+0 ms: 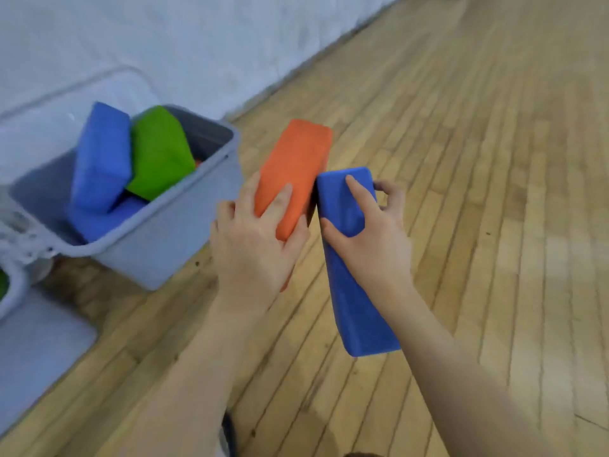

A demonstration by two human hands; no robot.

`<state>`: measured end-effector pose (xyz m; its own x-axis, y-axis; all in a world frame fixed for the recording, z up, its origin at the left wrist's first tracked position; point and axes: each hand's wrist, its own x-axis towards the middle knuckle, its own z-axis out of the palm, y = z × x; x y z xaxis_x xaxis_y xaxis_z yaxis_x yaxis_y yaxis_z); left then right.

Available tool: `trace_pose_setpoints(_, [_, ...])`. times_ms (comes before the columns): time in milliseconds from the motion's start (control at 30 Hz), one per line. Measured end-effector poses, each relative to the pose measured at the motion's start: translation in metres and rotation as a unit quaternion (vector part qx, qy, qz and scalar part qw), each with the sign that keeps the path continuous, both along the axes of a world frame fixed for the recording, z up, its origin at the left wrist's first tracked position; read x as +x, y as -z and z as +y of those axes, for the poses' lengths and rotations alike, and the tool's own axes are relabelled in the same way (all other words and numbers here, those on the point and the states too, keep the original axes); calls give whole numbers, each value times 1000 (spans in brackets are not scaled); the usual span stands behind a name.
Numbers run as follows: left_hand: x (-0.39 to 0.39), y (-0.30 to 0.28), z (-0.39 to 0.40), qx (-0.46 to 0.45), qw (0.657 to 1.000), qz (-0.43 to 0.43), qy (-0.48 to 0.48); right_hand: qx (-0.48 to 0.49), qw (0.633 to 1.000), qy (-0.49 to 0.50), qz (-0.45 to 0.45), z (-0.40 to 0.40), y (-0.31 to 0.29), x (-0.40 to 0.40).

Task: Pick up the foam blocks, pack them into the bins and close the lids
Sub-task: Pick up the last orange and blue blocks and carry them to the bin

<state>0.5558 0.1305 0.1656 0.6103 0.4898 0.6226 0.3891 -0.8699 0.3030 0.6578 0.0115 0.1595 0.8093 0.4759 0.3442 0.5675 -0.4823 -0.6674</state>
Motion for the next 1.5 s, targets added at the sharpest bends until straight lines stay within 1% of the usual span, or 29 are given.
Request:
trace_pose_setpoints(133, [-38, -49, 86, 61, 995, -28, -69, 44, 997, -69, 10, 96, -38, -29])
trace_pose_setpoints(267, [-77, -79, 177, 113, 988, -19, -105, 88, 987, -131, 34, 192, -66, -55])
trace_pose_setpoints(467, [-111, -62, 289, 173, 969, -24, -174, 143, 974, -169, 39, 321, -78, -67])
trace_pose_setpoints(600, [-122, -45, 355, 167, 960, -15, -224, 180, 962, -197, 56, 402, -79, -68])
trace_pose_setpoints(667, [-124, -36, 381, 148, 957, -6, -249, 182, 957, -213, 72, 434, -78, -68])
trace_pose_setpoints(800, [-117, -16, 410, 65, 961, 31, -267, 151, 960, -215, 99, 466, -80, -56])
trace_pose_setpoints(833, [-114, -9, 413, 47, 961, 40, -271, 131, 962, -219, 95, 469, -78, -53])
trace_pose_setpoints(900, [-108, 3, 413, 13, 959, 58, -277, 72, 968, -234, 54, 473, -73, -45])
trace_pose_setpoints(967, [-102, 10, 408, -23, 955, 65, -289, 20, 964, -263, 26, 475, -65, -37])
trace_pose_setpoints(1033, [-99, 11, 405, -62, 953, 24, -295, 8, 957, -287, 39, 474, -60, -29])
trace_pose_setpoints(1100, [-99, 8, 403, -132, 953, -44, -270, 44, 956, -284, 66, 470, -61, -22])
trace_pose_setpoints(1133, [-97, 6, 402, -156, 953, -58, -254, 62, 956, -279, 66, 469, -62, -18])
trace_pose_setpoints(1167, [-95, 4, 399, -174, 951, -59, -249, 67, 956, -277, 64, 467, -64, -15])
trace_pose_setpoints(1233, [-90, 3, 398, -202, 940, -45, -272, 54, 951, -295, 72, 466, -69, -8])
trace_pose_setpoints(1333, [-87, 7, 406, -257, 910, 23, -325, -8, 934, -348, 81, 467, -73, -7])
trace_pose_setpoints(1367, [-87, 10, 410, -280, 904, 31, -323, -32, 928, -364, 70, 468, -75, -8])
trace_pose_setpoints(1433, [-89, 17, 417, -306, 910, -1, -279, -61, 920, -385, 50, 473, -77, -13])
trace_pose_setpoints(1500, [-93, 22, 422, -302, 918, -22, -256, -48, 919, -386, 70, 479, -78, -18])
